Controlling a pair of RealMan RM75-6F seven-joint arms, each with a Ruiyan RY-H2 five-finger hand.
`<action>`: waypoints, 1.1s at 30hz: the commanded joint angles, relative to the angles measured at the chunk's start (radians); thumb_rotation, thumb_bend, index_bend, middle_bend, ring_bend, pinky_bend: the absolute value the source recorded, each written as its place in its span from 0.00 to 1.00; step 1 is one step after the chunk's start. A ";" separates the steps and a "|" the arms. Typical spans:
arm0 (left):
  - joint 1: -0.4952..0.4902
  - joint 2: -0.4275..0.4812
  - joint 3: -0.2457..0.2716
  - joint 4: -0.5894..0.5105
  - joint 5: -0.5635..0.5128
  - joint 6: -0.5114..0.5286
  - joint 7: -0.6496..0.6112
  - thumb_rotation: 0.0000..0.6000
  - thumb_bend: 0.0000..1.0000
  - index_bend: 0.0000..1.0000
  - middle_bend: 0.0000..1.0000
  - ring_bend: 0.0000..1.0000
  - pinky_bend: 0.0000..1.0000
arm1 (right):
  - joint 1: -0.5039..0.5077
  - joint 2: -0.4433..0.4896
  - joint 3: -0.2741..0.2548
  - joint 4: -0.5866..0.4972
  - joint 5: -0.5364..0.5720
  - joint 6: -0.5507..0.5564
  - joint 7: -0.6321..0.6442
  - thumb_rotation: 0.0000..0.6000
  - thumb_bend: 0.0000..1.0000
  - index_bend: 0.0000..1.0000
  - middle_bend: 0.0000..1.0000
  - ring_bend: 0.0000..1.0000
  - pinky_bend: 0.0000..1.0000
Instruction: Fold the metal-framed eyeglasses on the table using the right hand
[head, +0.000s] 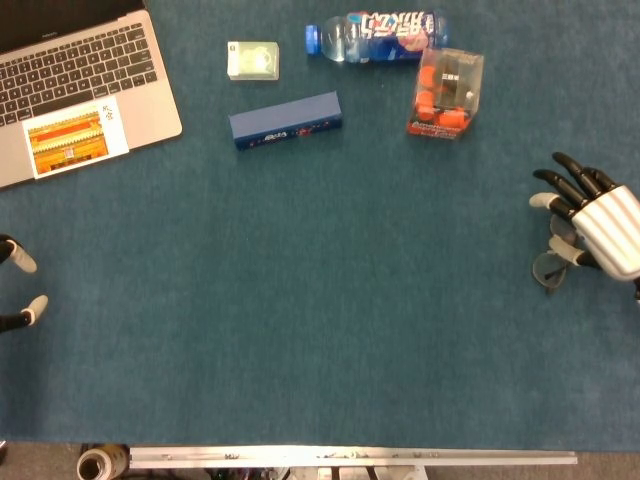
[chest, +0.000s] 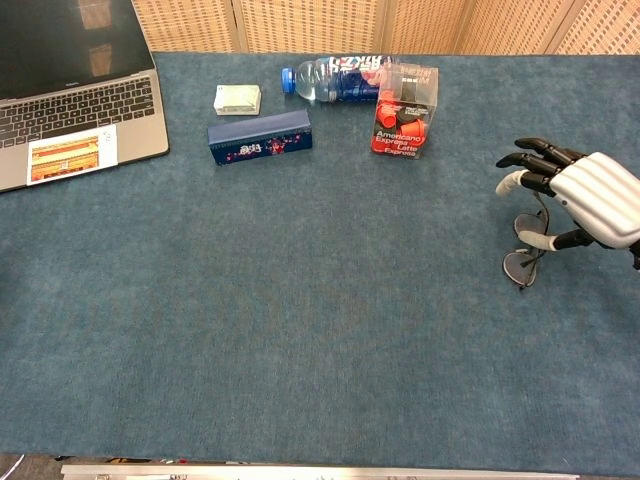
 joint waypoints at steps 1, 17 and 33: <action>0.000 0.001 -0.001 -0.002 0.000 0.000 0.000 1.00 0.16 0.49 0.36 0.24 0.51 | -0.004 -0.004 -0.001 0.005 0.002 -0.007 0.003 1.00 0.16 0.37 0.22 0.09 0.30; -0.007 0.004 -0.004 -0.014 0.003 0.000 0.016 1.00 0.16 0.49 0.36 0.24 0.51 | -0.019 0.039 0.005 -0.028 0.007 0.072 -0.002 1.00 0.16 0.37 0.22 0.09 0.30; -0.002 0.005 -0.002 -0.014 -0.006 -0.001 0.016 1.00 0.16 0.49 0.36 0.24 0.51 | -0.023 0.015 0.001 -0.025 0.009 0.038 0.004 1.00 0.17 0.37 0.22 0.09 0.30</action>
